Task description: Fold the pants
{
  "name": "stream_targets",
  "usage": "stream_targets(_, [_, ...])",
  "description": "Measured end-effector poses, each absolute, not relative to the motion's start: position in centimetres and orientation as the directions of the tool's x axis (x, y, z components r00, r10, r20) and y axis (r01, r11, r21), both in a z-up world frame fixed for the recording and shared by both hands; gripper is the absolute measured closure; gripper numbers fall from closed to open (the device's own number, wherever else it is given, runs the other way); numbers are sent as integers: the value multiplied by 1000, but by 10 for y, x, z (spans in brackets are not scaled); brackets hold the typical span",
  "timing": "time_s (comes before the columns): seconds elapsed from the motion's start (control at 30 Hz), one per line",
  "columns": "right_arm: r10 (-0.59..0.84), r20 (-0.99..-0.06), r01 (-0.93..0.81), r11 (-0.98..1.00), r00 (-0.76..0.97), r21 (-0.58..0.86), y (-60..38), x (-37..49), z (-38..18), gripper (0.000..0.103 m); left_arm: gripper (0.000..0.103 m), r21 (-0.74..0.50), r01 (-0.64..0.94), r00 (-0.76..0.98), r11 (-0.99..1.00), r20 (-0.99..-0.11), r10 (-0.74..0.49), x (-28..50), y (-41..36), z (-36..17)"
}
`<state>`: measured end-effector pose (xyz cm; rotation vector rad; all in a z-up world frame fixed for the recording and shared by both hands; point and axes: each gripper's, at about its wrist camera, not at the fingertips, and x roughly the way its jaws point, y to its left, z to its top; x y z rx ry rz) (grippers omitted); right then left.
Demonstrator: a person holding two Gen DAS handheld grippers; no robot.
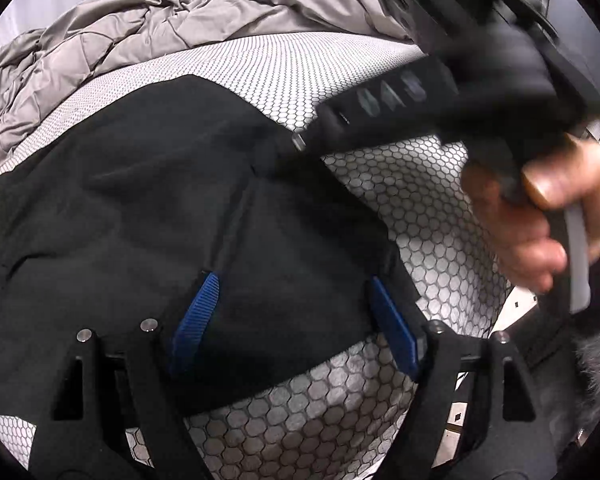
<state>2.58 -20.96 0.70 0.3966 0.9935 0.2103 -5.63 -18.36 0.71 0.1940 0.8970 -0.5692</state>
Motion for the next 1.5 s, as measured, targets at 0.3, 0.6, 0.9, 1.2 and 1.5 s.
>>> stream_targets(0.3, [388, -765, 32, 882, 515, 469, -225, 5, 12, 58, 27, -150, 550, 457, 821, -769, -447, -55, -174, 23])
stream_targets(0.6, [452, -765, -84, 879, 458, 470, -203, -18, -3, 52, 25, -78, 522, 489, 850, -788, -373, -44, -179, 9])
stream_targets(0.9, [323, -798, 12, 924, 508, 381, -190, 45, -17, 76, 23, -25, 532, 500, 847, -798, -337, -58, -188, 3])
stream_targets(1.2, [239, -837, 36, 955, 491, 294, -209, 163, -13, 79, 23, -28, 544, 483, 839, -807, -340, -46, -194, 3])
stream_targets(1.5, [8, -883, 37, 999, 470, 29, -185, 230, 8, 73, 20, -19, 570, 472, 821, -810, -347, -37, -198, 5])
